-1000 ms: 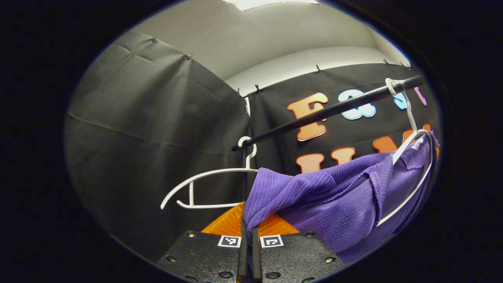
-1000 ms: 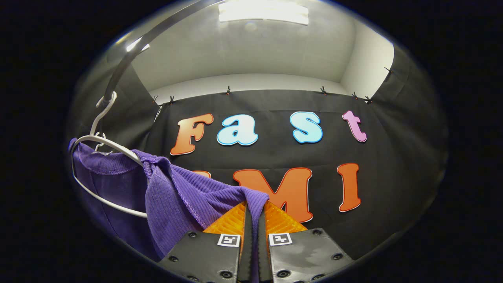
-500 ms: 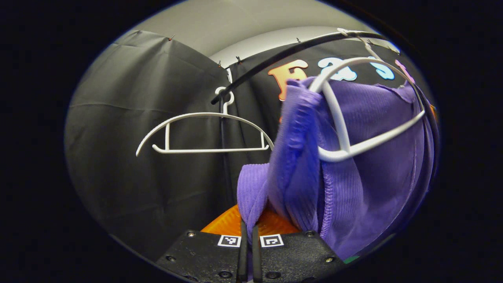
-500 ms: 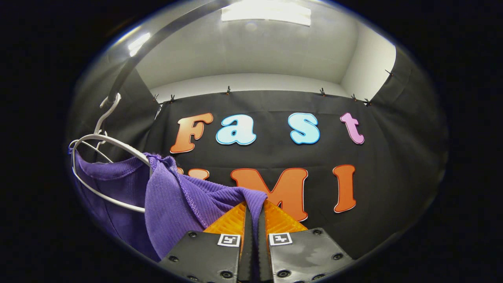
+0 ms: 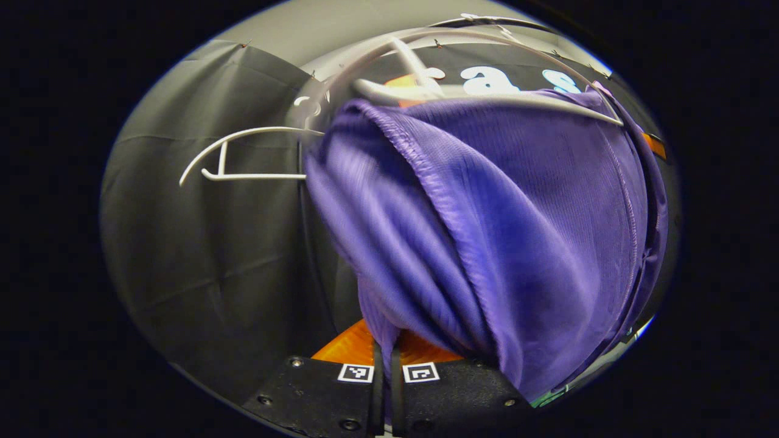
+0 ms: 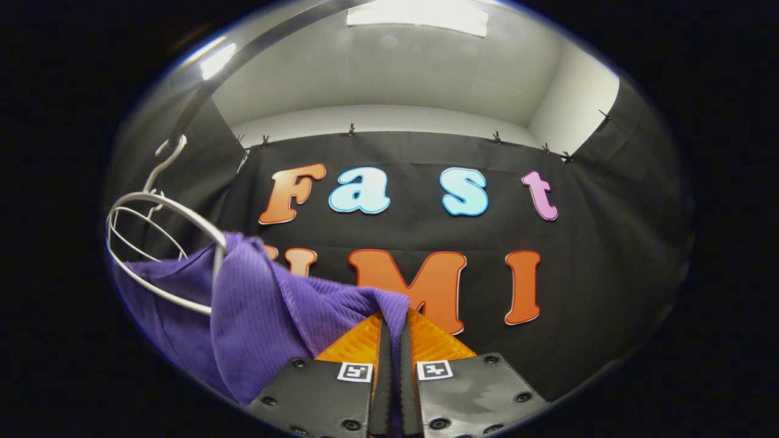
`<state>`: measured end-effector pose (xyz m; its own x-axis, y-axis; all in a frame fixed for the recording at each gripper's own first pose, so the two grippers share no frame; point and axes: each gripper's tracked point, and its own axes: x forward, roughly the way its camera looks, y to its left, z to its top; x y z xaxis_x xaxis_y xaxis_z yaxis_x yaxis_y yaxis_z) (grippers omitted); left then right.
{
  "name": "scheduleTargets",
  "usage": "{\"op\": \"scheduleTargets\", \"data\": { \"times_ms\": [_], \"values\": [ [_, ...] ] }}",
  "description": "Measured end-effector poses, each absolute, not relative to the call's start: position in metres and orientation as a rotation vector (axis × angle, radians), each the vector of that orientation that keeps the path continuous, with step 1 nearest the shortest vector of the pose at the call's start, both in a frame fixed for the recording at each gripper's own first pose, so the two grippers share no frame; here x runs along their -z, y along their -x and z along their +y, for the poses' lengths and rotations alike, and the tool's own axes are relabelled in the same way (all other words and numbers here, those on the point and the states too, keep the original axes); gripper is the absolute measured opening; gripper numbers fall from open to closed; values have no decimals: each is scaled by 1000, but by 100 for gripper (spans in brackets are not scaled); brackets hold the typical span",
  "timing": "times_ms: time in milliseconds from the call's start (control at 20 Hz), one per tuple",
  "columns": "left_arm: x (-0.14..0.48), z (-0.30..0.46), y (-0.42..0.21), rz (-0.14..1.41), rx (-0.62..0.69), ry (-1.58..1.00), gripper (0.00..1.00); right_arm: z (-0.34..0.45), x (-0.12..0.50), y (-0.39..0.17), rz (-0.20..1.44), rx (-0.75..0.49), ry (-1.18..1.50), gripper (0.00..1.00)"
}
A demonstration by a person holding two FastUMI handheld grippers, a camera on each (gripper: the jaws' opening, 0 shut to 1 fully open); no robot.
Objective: Grasp the clothes on the hanger with both hands and then place them into the laundry hamper below.
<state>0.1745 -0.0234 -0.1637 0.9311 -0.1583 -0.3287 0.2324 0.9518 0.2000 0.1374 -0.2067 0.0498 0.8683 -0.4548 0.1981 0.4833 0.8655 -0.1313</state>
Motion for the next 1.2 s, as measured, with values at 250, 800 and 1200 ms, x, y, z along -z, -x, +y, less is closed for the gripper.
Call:
{"op": "scheduleTargets", "data": {
  "times_ms": [250,800,1200],
  "values": [
    [241,-42,-130,427,244,-203,5,-223,-1,-131,-90,494,164,13],
    [232,-29,-70,440,247,-226,5,-224,43,-75,-15,476,232,7],
    [201,-55,-55,438,306,-90,5,-141,33,-79,-9,274,95,13]
  ]
}}
